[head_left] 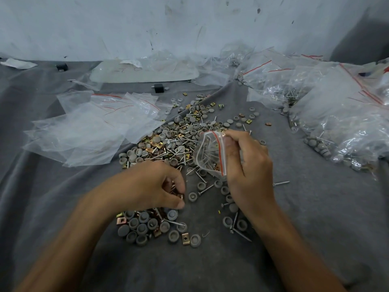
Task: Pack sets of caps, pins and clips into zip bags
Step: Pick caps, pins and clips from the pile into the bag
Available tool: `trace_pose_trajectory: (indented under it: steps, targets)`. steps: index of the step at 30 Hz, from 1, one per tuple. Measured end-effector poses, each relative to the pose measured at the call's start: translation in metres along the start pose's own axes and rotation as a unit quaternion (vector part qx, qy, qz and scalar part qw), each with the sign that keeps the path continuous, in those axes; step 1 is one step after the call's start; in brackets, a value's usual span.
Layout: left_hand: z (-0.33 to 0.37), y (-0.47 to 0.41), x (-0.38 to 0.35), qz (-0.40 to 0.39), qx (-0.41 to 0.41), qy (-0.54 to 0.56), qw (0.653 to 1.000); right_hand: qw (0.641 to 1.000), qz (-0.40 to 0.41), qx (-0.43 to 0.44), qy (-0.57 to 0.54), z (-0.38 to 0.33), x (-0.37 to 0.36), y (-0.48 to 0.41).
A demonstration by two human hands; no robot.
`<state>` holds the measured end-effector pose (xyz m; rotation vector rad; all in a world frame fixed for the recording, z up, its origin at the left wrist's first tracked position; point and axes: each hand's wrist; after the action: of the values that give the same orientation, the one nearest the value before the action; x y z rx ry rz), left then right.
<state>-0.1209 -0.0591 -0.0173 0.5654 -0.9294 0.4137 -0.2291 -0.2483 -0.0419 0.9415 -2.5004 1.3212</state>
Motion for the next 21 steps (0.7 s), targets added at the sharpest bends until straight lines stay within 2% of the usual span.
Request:
trace_pose_trajectory:
  steps: [8,17,21]
  targets:
    - [0.001,-0.001,0.000,0.065,0.029,-0.092,0.993,1.000,0.000,0.003,0.000,0.000,0.000,0.000]
    - [0.009,-0.006,-0.009,0.145,-0.016,-0.192,0.971,1.000,0.008,0.014,0.002,0.001,-0.001,0.000]
    - [0.010,-0.003,-0.005,0.170,-0.015,-0.149,0.974,1.000,0.001,0.012,-0.001,0.001,-0.001,0.000]
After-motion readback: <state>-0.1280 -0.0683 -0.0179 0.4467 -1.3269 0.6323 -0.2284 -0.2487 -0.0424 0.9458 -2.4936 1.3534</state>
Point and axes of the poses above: each hand's wrist, its own y-axis away from the middle knuckle, its own x-axis out of the back of the hand, z = x × y
